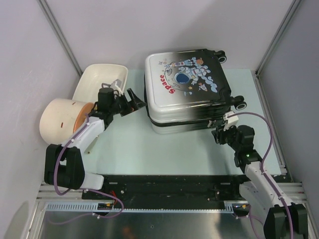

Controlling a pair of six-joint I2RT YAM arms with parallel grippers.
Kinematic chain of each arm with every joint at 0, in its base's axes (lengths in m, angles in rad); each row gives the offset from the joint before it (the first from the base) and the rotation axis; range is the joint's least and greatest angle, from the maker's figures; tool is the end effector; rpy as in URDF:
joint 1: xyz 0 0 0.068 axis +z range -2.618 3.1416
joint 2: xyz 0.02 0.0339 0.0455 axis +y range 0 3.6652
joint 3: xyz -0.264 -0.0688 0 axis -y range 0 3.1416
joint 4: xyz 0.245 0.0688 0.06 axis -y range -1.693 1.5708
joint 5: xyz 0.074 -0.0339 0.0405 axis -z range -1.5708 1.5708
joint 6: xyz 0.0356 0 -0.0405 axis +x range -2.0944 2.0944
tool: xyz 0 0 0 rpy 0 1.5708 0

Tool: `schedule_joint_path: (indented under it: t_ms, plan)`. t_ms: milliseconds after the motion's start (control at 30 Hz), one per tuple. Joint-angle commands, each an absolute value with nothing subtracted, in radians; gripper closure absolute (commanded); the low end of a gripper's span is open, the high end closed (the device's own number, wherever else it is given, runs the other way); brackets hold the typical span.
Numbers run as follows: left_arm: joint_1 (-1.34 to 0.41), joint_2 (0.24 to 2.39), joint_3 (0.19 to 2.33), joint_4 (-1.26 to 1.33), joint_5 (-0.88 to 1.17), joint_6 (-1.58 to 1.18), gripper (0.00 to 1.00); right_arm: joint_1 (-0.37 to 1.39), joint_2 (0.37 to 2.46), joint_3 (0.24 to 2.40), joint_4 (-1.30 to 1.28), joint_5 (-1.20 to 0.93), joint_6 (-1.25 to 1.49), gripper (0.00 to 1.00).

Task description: Open, take out, and arrange the luggage

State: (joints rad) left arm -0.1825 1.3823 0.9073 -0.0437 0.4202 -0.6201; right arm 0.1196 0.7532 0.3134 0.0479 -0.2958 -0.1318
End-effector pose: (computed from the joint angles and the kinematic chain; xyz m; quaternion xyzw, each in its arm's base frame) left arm 0.3006 -0.0702 0.2613 -0.0814 0.8483 -0.3579 0.3816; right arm 0.1720 0.0311 0.2028 -0.1843 0.8054 0.1191 0.5506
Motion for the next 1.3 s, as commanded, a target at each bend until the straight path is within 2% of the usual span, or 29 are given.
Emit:
schedule_joint_path:
  t_ms: [0, 200, 333, 700, 900, 1000, 1033, 1067, 1267]
  plan:
    - [-0.167, 1.384, 0.945, -0.028, 0.416, -0.614, 0.06, 0.161, 0.775, 0.262, 0.335, -0.233, -0.135, 0.58]
    - [-0.167, 1.388, 0.933, -0.028, 0.4, -0.607, 0.06, 0.187, 0.848, 0.221, 0.468, -0.192, -0.143, 0.59]
    - [-0.164, 1.387, 0.923, -0.028, 0.406, -0.611, 0.06, 0.186, 0.914, 0.218, 0.548, -0.143, -0.13, 0.65]
    - [-0.164, 1.391, 0.911, -0.028, 0.4, -0.615, 0.06, 0.186, 1.032, 0.227, 0.682, -0.17, -0.109, 0.71]
    - [-0.163, 1.399, 0.907, -0.028, 0.408, -0.627, 0.06, 0.175, 1.103, 0.218, 0.713, -0.176, -0.161, 0.81]
    - [-0.163, 1.414, 0.907, -0.028, 0.416, -0.634, 0.06, 0.138, 1.097, 0.219, 0.718, -0.187, -0.163, 0.9]
    - [-0.163, 1.428, 0.908, -0.026, 0.419, -0.638, 0.07, 0.127, 1.089, 0.222, 0.715, -0.193, -0.166, 0.98]
    - [-0.163, 1.439, 0.911, -0.028, 0.419, -0.643, 0.07, 0.111, 1.078, 0.225, 0.7, -0.199, -0.17, 1.0]
    - [-0.166, 1.511, 0.956, -0.025, 0.417, -0.641, 0.09, 0.054, 0.95, 0.216, 0.591, -0.267, -0.227, 1.0]
